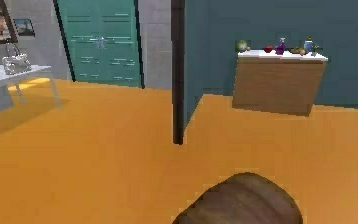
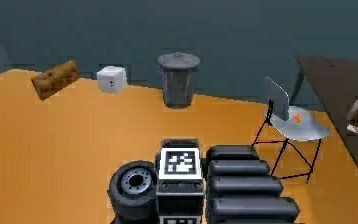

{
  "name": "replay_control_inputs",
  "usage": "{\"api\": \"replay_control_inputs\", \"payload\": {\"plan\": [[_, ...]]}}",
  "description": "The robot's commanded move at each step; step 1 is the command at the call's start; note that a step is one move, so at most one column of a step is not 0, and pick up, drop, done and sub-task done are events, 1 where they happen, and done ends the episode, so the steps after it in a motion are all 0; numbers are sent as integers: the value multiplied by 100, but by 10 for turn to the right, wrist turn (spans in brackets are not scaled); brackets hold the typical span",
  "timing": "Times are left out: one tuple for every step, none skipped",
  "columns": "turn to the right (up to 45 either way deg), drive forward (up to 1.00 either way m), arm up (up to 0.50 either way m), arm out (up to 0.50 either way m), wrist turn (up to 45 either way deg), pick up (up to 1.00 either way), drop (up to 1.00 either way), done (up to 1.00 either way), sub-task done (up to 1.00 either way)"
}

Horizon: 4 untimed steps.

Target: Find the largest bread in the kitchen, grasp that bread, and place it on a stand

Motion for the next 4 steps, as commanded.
{"api": "replay_control_inputs", "payload": {"plan": [[0, 85, 0, 0, 0, 0, 0, 0, 0], [-450, 0, 0, 0, 0, 0, 0, 0, 0], [-210, 0, 0, 0, 0, 0, 0, 0, 0], [0, 100, 0, 0, 0, 0, 0, 0, 0]]}}
